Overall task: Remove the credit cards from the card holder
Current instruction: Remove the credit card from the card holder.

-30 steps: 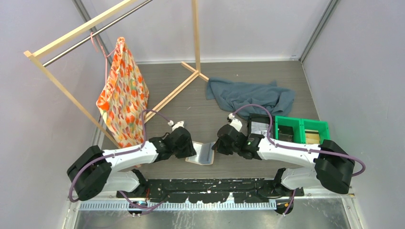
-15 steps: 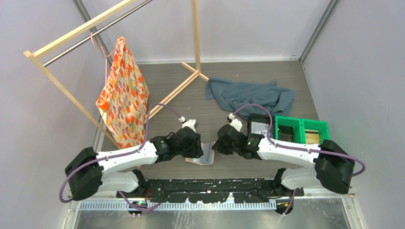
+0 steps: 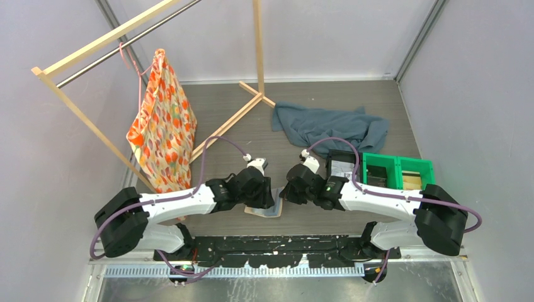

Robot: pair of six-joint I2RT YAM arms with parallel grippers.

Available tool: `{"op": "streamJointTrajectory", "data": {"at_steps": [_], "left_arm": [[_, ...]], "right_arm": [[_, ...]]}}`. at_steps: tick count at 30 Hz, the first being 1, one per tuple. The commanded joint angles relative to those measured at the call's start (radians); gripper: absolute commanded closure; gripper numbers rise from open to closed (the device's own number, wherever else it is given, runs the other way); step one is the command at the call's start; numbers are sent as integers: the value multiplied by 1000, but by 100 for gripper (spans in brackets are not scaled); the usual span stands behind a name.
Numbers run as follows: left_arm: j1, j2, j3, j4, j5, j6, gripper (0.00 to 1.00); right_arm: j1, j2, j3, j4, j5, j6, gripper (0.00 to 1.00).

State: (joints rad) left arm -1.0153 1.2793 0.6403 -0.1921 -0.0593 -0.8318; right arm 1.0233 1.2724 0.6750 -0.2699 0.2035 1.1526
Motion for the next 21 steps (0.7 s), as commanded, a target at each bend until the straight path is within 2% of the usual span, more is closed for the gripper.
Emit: {"op": "streamJointTrajectory", "data": {"at_steps": [1,9,14,21], "left_arm": [[-10,36,45,65,8,8,57],[-15,110,53,57,-10,-3,58],[-14,106,84,-71,-120,-50,59],[-6,-5,34,-167,-288,-118,59]], "right_arm": [[-3,-2,24,21,7,-7,99],[-5,-10,22,23,13,-5,99],[-4,-10,17,23,10,-4,99],[-4,-23,-5,15,19,-9,99]]}}
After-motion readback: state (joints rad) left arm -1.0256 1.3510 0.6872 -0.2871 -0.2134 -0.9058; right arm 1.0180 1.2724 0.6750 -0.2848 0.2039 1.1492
